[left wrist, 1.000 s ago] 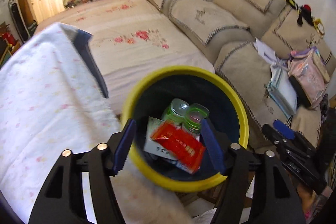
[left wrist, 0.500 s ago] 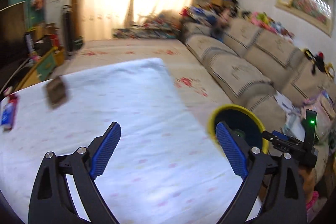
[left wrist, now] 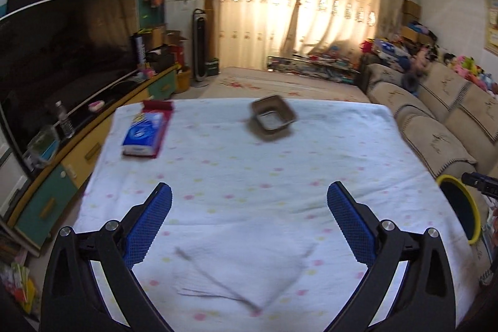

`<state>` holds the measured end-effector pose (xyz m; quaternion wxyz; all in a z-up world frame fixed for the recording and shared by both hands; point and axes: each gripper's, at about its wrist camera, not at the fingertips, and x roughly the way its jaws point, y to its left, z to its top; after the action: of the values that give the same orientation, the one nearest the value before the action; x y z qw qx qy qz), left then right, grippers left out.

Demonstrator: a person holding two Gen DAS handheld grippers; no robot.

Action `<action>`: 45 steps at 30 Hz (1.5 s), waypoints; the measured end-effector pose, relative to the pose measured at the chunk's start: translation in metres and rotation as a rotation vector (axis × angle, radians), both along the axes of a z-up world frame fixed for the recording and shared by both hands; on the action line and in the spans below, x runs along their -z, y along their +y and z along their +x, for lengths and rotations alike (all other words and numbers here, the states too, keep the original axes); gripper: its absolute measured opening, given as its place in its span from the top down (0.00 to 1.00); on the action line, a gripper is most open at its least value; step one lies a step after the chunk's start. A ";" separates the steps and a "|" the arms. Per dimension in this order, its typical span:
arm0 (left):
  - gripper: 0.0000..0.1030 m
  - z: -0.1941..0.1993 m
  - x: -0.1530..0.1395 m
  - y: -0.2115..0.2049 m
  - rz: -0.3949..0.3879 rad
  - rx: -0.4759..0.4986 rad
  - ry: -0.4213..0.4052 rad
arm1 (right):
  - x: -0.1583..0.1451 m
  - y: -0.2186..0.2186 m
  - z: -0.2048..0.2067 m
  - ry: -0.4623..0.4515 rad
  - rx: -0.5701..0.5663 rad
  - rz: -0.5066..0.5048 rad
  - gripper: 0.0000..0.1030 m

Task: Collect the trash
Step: 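Reach the right gripper to the brown plastic tray and grasp it, then carry the brown tray over the bin and open the right gripper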

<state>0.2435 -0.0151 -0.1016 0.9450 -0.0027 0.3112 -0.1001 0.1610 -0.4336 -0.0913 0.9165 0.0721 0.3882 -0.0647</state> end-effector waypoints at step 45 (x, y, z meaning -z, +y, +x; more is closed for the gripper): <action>0.05 0.010 0.034 0.035 -0.147 -0.063 0.100 | 0.028 0.270 0.267 0.158 -0.477 -0.138 0.36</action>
<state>0.2537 0.0199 -0.1357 0.9283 -0.0867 0.3496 -0.0924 0.4279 -0.1637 -0.1194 0.8755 -0.0891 0.4592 0.1214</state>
